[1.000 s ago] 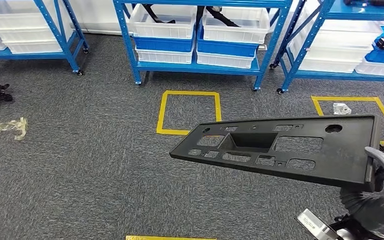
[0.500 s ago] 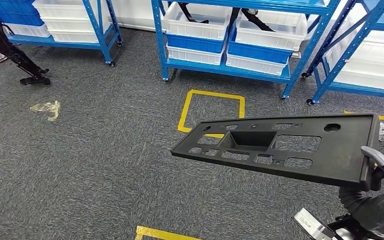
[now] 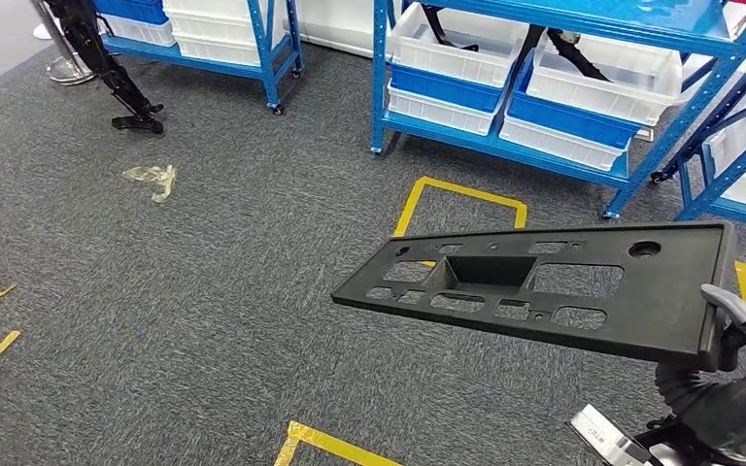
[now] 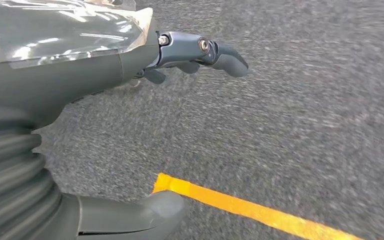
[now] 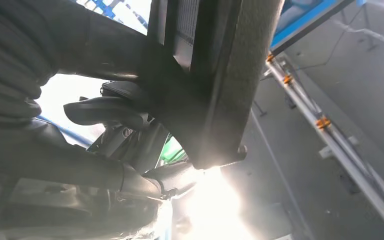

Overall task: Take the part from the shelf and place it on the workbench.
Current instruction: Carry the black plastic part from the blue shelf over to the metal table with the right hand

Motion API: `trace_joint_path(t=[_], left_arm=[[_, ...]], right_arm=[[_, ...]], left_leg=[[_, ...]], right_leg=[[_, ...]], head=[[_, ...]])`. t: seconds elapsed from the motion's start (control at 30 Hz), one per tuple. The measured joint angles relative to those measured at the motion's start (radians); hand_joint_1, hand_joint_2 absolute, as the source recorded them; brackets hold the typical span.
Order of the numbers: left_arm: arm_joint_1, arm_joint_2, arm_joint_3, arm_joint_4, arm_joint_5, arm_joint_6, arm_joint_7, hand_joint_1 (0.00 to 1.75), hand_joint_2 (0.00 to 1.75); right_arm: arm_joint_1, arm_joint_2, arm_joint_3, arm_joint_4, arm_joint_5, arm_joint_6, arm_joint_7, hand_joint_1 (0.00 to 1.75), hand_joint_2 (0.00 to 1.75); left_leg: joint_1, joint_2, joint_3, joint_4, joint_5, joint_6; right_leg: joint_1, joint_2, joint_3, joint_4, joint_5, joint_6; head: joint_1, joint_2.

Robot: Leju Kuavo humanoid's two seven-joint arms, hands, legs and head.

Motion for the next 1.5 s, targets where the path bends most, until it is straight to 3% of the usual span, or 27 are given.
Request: trace_joint_path(t=[0.07,0.13,0.2,0.23,0.27,0.37,0.4,0.47,0.5,0.57,0.6,0.67,0.73,0.8,0.87,0.93,0.97,1.03,1.1,1.17,1.23,1.27,1.3,1.37,1.43,1.47,1.5], left_arm=[[-0.001,0.000,0.000,0.000,0.004,0.001,0.000,0.00,1.75],[-0.002,-0.001,-0.001,0.000,0.007,0.002,0.000,0.00,1.75],[-0.001,-0.003,-0.001,0.000,0.008,0.003,0.000,0.00,1.75],[-0.001,-0.003,-0.001,0.000,0.008,0.003,0.000,0.00,1.75],[0.000,-0.003,-0.001,0.000,0.008,0.003,0.000,0.00,1.75],[-0.001,-0.005,-0.002,0.000,0.007,0.004,0.000,0.00,1.75],[-0.001,-0.005,-0.003,0.000,0.007,0.004,0.000,0.00,1.75],[0.000,-0.006,-0.003,0.000,0.005,0.004,0.000,0.00,1.75],[0.000,-0.005,-0.003,0.000,0.005,0.004,0.000,0.00,1.75],[-0.001,-0.003,-0.003,0.000,0.005,0.004,0.001,0.00,1.75],[-0.002,-0.003,-0.004,0.000,0.005,0.004,0.001,0.00,1.75],[-0.002,-0.003,-0.004,0.000,0.005,0.004,0.001,0.00,1.75],[-0.002,-0.003,-0.004,0.000,0.005,0.004,0.001,0.00,1.75],[-0.002,0.000,-0.004,0.000,0.005,0.004,0.000,0.00,1.75],[-0.004,0.000,-0.005,0.000,0.005,0.004,0.000,0.00,1.75],[-0.006,-0.002,-0.006,0.000,0.005,0.004,0.000,0.00,1.75],[-0.006,-0.002,-0.006,0.000,0.005,0.004,0.000,0.00,1.75],[-0.006,0.000,-0.006,0.000,0.006,0.003,0.000,0.00,1.75],[-0.006,0.003,-0.007,0.000,0.009,0.001,-0.004,0.00,1.75],[-0.008,0.005,-0.007,0.000,0.011,-0.002,-0.009,0.00,1.75],[-0.008,0.005,-0.007,0.000,0.011,-0.002,-0.011,0.00,1.75],[-0.007,0.005,-0.007,0.000,0.011,-0.002,-0.012,0.00,1.75],[-0.006,0.005,-0.007,0.000,0.011,-0.003,-0.012,0.00,1.75],[-0.005,0.005,-0.007,0.000,0.011,-0.003,-0.012,0.00,1.75],[-0.005,0.005,-0.007,0.000,0.010,-0.003,-0.012,0.00,1.75],[-0.004,0.005,-0.007,0.000,0.010,-0.002,-0.012,0.00,1.75],[-0.003,0.005,-0.007,0.000,0.009,-0.002,-0.011,0.00,1.75]], right_arm=[[0.000,0.000,0.002,0.003,0.002,0.000,0.000,1.75,1.75],[-0.001,-0.001,0.002,0.009,0.003,0.000,0.000,1.75,1.75],[-0.002,-0.003,0.001,0.019,0.000,0.000,0.000,1.75,1.75],[-0.004,-0.005,0.001,0.023,-0.002,0.000,0.000,1.75,1.75],[-0.007,-0.007,0.001,0.028,-0.005,0.000,0.000,1.75,1.75],[-0.019,-0.014,0.001,0.037,-0.008,0.000,0.000,1.75,1.75],[-0.021,-0.016,0.000,0.040,-0.008,0.000,0.000,1.75,1.75],[-0.025,-0.017,-0.001,0.045,-0.009,0.000,0.000,1.75,1.75],[-0.026,-0.018,-0.001,0.047,-0.009,0.000,0.000,1.75,1.75],[-0.028,-0.018,-0.002,0.052,-0.009,0.000,0.000,1.75,1.75],[-0.029,-0.018,-0.003,0.054,-0.009,0.000,0.000,1.75,1.75],[-0.029,-0.018,-0.004,0.061,-0.011,0.000,0.000,1.75,1.75],[-0.030,-0.020,-0.005,0.070,-0.012,0.000,0.003,1.75,1.75],[-0.034,-0.024,-0.002,0.080,-0.010,0.000,0.011,1.75,1.75],[-0.040,-0.031,0.001,0.086,-0.008,0.000,0.018,1.75,1.75],[-0.041,-0.034,0.002,0.088,-0.007,0.000,0.019,1.75,1.75],[-0.041,-0.034,0.002,0.088,-0.007,0.000,0.019,1.75,1.75],[-0.049,-0.036,0.002,0.097,-0.018,0.000,0.012,1.75,1.75],[-0.074,-0.045,0.006,0.132,-0.033,0.000,0.006,1.75,1.75],[-0.102,-0.060,0.011,0.177,-0.038,0.000,0.012,1.75,1.75],[-0.118,-0.072,0.013,0.208,-0.038,0.000,0.018,1.75,1.75],[-0.124,-0.076,0.015,0.221,-0.038,0.000,0.020,1.75,1.75],[-0.130,-0.079,0.017,0.230,-0.037,0.000,0.020,1.75,1.75],[-0.140,-0.085,0.018,0.243,-0.037,0.000,0.021,1.75,1.75],[-0.148,-0.090,0.019,0.253,-0.037,0.000,0.021,1.75,1.75],[-0.151,-0.092,0.022,0.258,-0.039,0.000,0.023,1.75,1.75],[-0.155,-0.095,0.025,0.264,-0.041,0.000,0.027,1.75,1.75]], left_leg=[[0.002,-0.020,0.000,-0.007,0.009,0.017],[-0.001,-0.041,-0.006,-0.007,0.014,0.026],[-0.006,-0.067,-0.011,-0.007,0.017,0.030],[-0.007,-0.080,-0.011,-0.007,0.019,0.031],[-0.008,-0.093,-0.011,-0.006,0.020,0.030],[-0.012,-0.126,-0.011,-0.003,0.022,0.023],[-0.013,-0.133,-0.014,-0.002,0.023,0.018],[-0.013,-0.147,-0.020,-0.003,0.028,0.007],[-0.012,-0.141,-0.024,0.001,0.026,0.002],[-0.011,-0.102,-0.049,0.051,-0.008,-0.009],[-0.009,-0.076,-0.075,0.107,-0.041,-0.014],[-0.004,-0.053,-0.143,0.243,-0.103,-0.025],[0.004,-0.046,-0.169,0.292,-0.104,-0.033],[0.010,-0.024,-0.115,0.190,-0.043,-0.037],[0.010,0.033,-0.045,0.059,0.003,-0.039],[0.007,0.071,-0.020,0.012,0.008,-0.038],[0.006,0.070,-0.020,0.012,0.009,-0.038],[0.002,0.046,-0.024,0.013,0.011,-0.024],[-0.001,0.001,-0.030,0.008,0.021,0.005],[-0.001,-0.034,-0.033,0.003,0.031,0.024],[-0.003,-0.063,-0.038,0.003,0.033,0.029],[-0.003,-0.078,-0.039,0.004,0.035,0.030],[-0.004,-0.095,-0.039,0.004,0.036,0.029],[-0.004,-0.124,-0.038,0.006,0.039,0.025],[-0.007,-0.148,-0.042,0.008,0.041,0.016],[-0.008,-0.157,-0.046,0.008,0.044,0.010],[-0.008,-0.165,-0.050,0.007,0.047,0.004]], right_leg=[[-0.004,0.046,-0.027,0.061,-0.037,0.000],[-0.004,0.094,-0.092,0.200,-0.097,-0.010],[-0.001,0.106,-0.139,0.294,-0.125,-0.009],[0.000,0.107,-0.135,0.283,-0.113,-0.005],[0.000,0.111,-0.110,0.231,-0.088,0.000],[0.002,0.152,-0.016,0.030,-0.011,-0.001],[0.005,0.160,-0.004,0.003,-0.003,-0.006],[0.008,0.148,-0.001,-0.002,0.001,-0.017],[0.005,0.140,0.001,-0.004,0.005,-0.023],[-0.003,0.120,0.003,-0.008,0.009,-0.036],[-0.005,0.109,0.003,-0.009,0.009,-0.040],[-0.003,0.086,0.002,-0.009,0.008,-0.044],[-0.004,0.063,0.001,-0.009,0.007,-0.043],[-0.006,0.041,0.005,-0.008,0.004,-0.039],[0.000,0.025,0.009,-0.004,-0.003,-0.030],[0.007,0.019,0.011,-0.001,-0.008,-0.024],[0.008,0.019,0.011,0.000,-0.008,-0.024],[0.010,0.005,0.014,-0.003,-0.009,-0.016],[0.006,0.032,-0.002,0.035,-0.035,-0.004],[0.000,0.086,-0.061,0.159,-0.094,-0.003],[0.001,0.104,-0.124,0.285,-0.136,-0.002],[0.002,0.106,-0.135,0.301,-0.135,0.003],[0.001,0.108,-0.124,0.274,-0.116,0.010],[-0.002,0.136,-0.061,0.132,-0.054,0.020],[-0.002,0.164,-0.016,0.027,-0.014,0.013],[0.000,0.170,-0.010,0.011,-0.008,0.005],[0.004,0.160,-0.009,0.011,-0.005,-0.004]], head=[[0.001,0.000],[0.002,0.000],[0.002,0.000],[0.002,0.000],[0.002,0.000],[0.002,0.000],[0.001,0.000],[0.001,0.000],[0.001,0.000],[-0.003,0.000],[-0.004,0.000],[-0.006,0.000],[-0.006,0.000],[-0.006,0.000],[-0.007,0.000],[-0.009,0.000],[-0.009,0.000],[-0.004,0.000],[0.003,0.000],[0.005,0.000],[0.006,0.000],[0.006,0.000],[0.006,0.000],[0.006,0.000],[0.006,0.000],[0.005,0.000],[0.005,0.000]])
